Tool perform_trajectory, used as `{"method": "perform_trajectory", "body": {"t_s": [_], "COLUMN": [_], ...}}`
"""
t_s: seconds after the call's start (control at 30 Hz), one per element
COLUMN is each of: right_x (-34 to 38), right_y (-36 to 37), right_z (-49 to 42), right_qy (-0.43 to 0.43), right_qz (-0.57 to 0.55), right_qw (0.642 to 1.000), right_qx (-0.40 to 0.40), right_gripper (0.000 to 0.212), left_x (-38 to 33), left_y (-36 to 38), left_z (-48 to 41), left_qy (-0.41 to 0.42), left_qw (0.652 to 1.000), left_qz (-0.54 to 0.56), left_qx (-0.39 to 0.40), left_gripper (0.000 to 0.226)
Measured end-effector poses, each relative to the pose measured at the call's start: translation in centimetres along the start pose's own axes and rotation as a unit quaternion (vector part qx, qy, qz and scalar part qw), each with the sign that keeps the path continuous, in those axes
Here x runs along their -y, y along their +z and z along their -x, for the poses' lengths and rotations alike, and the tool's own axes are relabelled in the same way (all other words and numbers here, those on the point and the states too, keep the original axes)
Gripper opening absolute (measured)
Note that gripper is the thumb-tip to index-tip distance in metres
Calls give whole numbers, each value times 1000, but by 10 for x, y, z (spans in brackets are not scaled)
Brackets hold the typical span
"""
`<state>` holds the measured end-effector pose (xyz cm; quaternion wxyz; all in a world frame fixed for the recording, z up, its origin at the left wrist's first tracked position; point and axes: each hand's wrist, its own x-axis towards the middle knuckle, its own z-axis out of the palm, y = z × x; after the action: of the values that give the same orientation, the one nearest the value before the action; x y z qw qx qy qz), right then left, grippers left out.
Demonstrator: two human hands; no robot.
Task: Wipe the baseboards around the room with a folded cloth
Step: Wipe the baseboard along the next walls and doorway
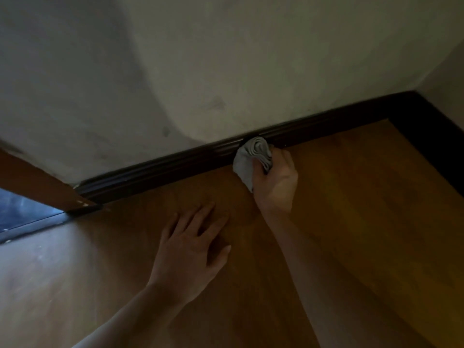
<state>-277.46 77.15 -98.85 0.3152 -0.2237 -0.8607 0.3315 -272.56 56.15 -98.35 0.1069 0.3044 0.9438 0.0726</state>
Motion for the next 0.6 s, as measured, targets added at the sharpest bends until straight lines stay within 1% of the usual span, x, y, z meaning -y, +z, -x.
{"method": "perform_trajectory", "body": {"t_s": [0.13, 0.27, 0.4, 0.47, 0.53, 0.6], "right_x": [-5, -2, -2, 8, 20, 25], "right_y": [-4, -3, -5, -1, 6, 10], "right_z": [-6, -3, -5, 3, 14, 16], "right_qy": [33, 7, 41, 2, -55, -74], "right_qz": [5, 0, -1, -15, -30, -32], "right_qw": [998, 1000, 999, 1000, 997, 994], "right_qx": [-45, -3, -36, -12, 42, 70], "right_gripper": [18, 20, 18, 18, 21, 23], "left_x": [-1, -3, -5, -5, -6, -5], "left_y": [0, -1, 2, 2, 3, 4], "left_z": [1, 0, 0, -1, -1, -1], "left_qy": [-2, -4, -7, -12, -14, -11], "left_qw": [1000, 1000, 1000, 1000, 1000, 1000], "left_qz": [4, 10, 5, 9, 6, -1], "left_qx": [-4, -6, -6, -8, -4, 0], "left_gripper": [62, 61, 62, 61, 61, 62]}}
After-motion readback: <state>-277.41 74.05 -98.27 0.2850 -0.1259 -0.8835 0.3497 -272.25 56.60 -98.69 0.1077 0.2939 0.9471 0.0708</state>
